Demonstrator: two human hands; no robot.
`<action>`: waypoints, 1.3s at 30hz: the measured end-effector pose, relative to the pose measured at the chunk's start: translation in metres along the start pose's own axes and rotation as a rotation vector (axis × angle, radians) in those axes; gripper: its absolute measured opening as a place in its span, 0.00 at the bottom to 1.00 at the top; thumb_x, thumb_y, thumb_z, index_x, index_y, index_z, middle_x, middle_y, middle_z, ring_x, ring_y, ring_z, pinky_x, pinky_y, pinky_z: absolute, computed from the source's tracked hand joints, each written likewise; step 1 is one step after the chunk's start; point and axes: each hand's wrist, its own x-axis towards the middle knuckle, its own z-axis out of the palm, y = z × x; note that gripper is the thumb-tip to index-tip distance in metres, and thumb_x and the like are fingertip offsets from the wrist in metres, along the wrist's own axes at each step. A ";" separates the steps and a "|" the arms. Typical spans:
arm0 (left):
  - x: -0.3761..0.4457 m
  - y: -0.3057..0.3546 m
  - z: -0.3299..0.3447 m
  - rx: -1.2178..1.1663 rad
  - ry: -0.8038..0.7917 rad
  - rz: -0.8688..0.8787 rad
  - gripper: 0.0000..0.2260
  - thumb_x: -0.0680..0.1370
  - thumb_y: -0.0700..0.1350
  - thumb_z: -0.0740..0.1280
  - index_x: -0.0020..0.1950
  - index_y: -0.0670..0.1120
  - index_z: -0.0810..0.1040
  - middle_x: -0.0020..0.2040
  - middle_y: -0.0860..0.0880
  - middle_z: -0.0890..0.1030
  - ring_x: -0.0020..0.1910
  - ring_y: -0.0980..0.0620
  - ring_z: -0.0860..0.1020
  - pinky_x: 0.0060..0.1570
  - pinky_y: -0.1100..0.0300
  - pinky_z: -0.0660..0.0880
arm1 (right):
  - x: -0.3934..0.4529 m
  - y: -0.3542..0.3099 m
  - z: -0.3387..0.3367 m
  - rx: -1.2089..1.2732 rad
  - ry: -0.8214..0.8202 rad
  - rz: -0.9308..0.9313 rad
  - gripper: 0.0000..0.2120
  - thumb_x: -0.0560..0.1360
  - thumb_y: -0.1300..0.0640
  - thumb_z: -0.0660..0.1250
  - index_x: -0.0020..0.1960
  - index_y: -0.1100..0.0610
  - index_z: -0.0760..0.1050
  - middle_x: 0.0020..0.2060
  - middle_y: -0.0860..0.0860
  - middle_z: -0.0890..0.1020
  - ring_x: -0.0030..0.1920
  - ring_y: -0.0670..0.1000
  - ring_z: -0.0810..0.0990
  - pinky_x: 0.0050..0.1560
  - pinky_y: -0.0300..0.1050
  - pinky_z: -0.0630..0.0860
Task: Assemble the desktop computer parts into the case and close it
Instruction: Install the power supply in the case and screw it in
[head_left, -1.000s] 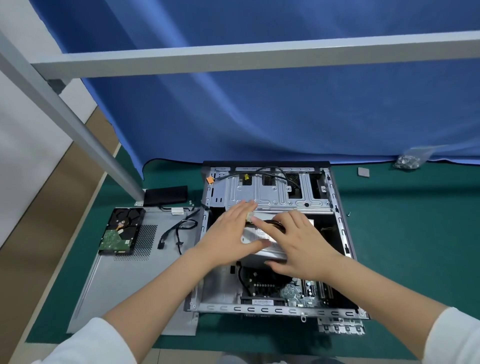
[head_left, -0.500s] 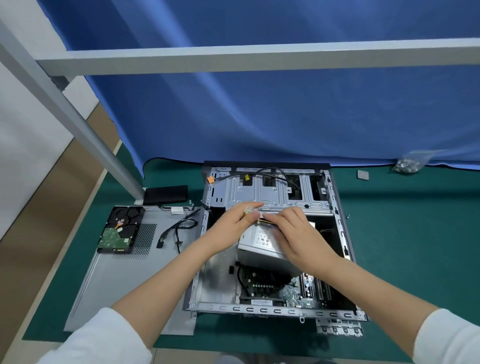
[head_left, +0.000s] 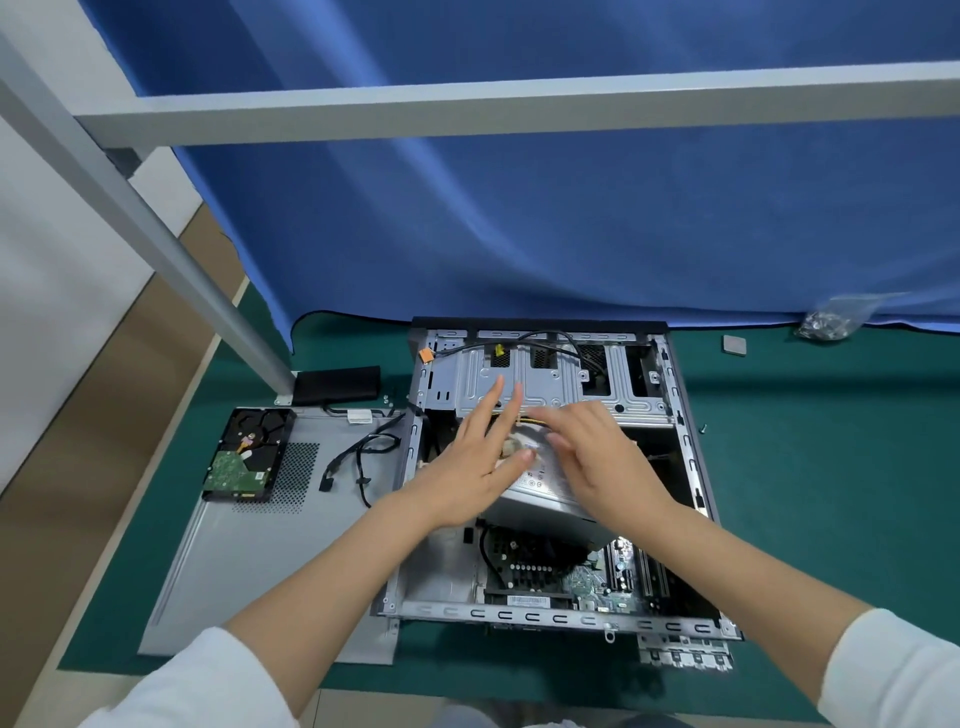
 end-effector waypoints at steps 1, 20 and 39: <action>0.002 0.003 0.000 -0.006 0.005 -0.035 0.35 0.78 0.64 0.55 0.65 0.71 0.25 0.71 0.67 0.28 0.73 0.62 0.35 0.74 0.47 0.50 | -0.001 0.000 -0.001 -0.065 -0.041 -0.058 0.23 0.75 0.67 0.63 0.69 0.55 0.70 0.52 0.53 0.77 0.52 0.55 0.74 0.48 0.52 0.75; -0.007 -0.008 -0.002 -0.223 0.090 -0.108 0.56 0.60 0.70 0.71 0.72 0.67 0.32 0.77 0.62 0.43 0.76 0.61 0.46 0.75 0.51 0.51 | -0.008 0.005 -0.001 -0.125 0.032 -0.074 0.15 0.72 0.67 0.69 0.58 0.60 0.77 0.53 0.52 0.80 0.54 0.54 0.78 0.53 0.48 0.76; -0.003 -0.012 0.009 -0.190 0.046 -0.107 0.66 0.56 0.61 0.80 0.63 0.69 0.21 0.74 0.59 0.55 0.72 0.58 0.59 0.69 0.62 0.59 | 0.022 -0.005 -0.022 -0.427 -0.665 -0.131 0.47 0.66 0.33 0.65 0.75 0.39 0.40 0.77 0.50 0.46 0.72 0.56 0.60 0.60 0.52 0.74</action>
